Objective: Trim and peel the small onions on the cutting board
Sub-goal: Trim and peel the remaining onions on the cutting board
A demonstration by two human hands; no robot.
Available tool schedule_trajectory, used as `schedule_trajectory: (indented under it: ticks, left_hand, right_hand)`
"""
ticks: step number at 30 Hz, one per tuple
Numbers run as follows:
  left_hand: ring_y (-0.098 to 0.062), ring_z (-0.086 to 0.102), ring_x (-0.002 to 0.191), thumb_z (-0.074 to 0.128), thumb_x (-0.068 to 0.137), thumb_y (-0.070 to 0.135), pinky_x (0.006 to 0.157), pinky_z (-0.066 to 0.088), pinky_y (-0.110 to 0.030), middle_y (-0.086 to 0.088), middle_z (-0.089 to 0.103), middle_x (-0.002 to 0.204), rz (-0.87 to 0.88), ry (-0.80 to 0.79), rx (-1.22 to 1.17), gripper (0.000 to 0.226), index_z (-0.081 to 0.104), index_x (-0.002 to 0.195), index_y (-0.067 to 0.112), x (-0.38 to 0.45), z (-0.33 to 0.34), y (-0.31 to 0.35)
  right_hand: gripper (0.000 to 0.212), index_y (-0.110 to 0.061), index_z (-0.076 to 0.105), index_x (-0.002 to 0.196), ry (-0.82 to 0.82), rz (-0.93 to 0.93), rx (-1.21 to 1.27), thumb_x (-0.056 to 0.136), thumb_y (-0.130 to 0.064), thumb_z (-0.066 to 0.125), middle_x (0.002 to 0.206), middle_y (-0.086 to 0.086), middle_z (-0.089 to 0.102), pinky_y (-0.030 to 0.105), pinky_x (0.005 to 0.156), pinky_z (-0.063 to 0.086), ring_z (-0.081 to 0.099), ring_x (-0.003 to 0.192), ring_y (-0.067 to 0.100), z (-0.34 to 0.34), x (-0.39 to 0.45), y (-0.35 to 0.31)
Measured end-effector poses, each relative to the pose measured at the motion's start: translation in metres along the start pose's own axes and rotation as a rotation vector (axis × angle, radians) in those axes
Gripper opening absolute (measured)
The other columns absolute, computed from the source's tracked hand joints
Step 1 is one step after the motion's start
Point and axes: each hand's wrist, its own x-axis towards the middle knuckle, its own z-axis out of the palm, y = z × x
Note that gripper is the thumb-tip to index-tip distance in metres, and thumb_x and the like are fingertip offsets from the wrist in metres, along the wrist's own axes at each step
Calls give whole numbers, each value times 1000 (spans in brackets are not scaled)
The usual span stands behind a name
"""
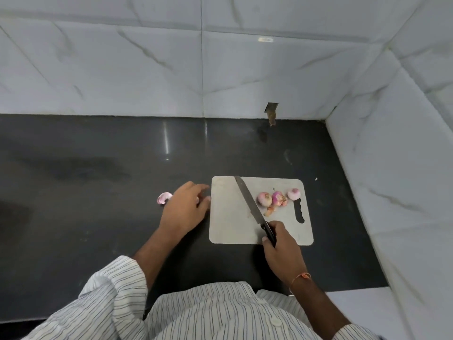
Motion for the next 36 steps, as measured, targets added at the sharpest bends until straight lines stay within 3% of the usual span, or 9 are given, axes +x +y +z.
schedule_trajectory:
  ticks: [5, 8, 13, 20, 24, 28, 31, 34, 36]
  left_hand:
    - [-13, 59, 121, 66, 99, 49, 99, 50, -31, 12, 60, 128, 202, -249, 7, 54, 53, 150, 33, 6, 53, 48]
    - [-21, 58, 123, 68, 97, 49, 100, 52, -39, 5, 57, 135, 231, -315, 2, 58, 50, 149, 30, 8, 81, 70]
    - [-23, 61, 106, 64, 103, 39, 87, 58, -41, 5, 58, 121, 224, -277, 20, 22, 67, 121, 28, 16, 95, 76]
    - [-17, 64, 109, 55, 109, 27, 91, 53, -31, 6, 61, 125, 256, -249, 78, 22, 74, 120, 27, 24, 78, 52]
    - [-15, 67, 102, 64, 101, 22, 90, 52, -31, 10, 68, 111, 89, -169, 60, 17, 78, 108, 28, 18, 46, 4]
    - [-3, 68, 67, 67, 104, 27, 71, 54, -23, 24, 61, 115, -115, -71, -9, 18, 80, 102, 39, -3, 9, -31]
    - [-1, 66, 76, 73, 99, 34, 68, 51, -15, 22, 55, 117, -119, 36, -67, 12, 79, 103, 43, -14, 0, -28]
    - [1, 62, 96, 74, 95, 34, 81, 56, -25, 19, 61, 117, -40, 52, -117, 15, 77, 109, 40, -11, 7, -8]
    - [3, 58, 99, 74, 96, 34, 88, 56, -28, 18, 60, 114, 55, 7, -115, 22, 75, 118, 36, -6, 18, 7]
  right_hand:
    - [30, -37, 48, 129, 123, 51, 11, 104, -26, 59, 105, -16, 69, 36, 86, 56, 68, 94, 12, -10, -17, 15]
    - [29, -34, 48, 131, 176, 84, 8, 105, -25, 59, 100, -15, 68, 36, 84, 58, 69, 92, 13, -16, -26, 24]
    - [30, -32, 47, 135, 181, 130, 10, 107, -27, 57, 103, -11, 67, 36, 87, 58, 66, 93, 13, -16, -35, 34]
    - [29, -30, 48, 133, 168, 123, 28, 107, -27, 58, 106, -7, 68, 37, 89, 57, 67, 96, 16, -6, -37, 33]
    - [29, -30, 49, 133, 159, 104, 32, 106, -25, 58, 106, -7, 70, 37, 89, 57, 68, 95, 18, -2, -34, 32]
    - [30, -33, 48, 133, 133, 79, 31, 105, -26, 58, 105, -11, 69, 38, 90, 57, 68, 95, 17, 4, -31, 30]
    - [32, -29, 49, 136, 119, 73, 25, 106, -26, 59, 108, -9, 69, 36, 92, 57, 68, 97, 17, 4, -32, 29]
    - [32, -26, 50, 136, 133, 70, 45, 106, -26, 59, 108, -7, 70, 36, 90, 57, 68, 97, 17, 2, -35, 29]
    - [31, -26, 50, 136, 152, 70, 54, 106, -26, 59, 105, -8, 69, 32, 86, 54, 67, 94, 14, 0, -36, 30]
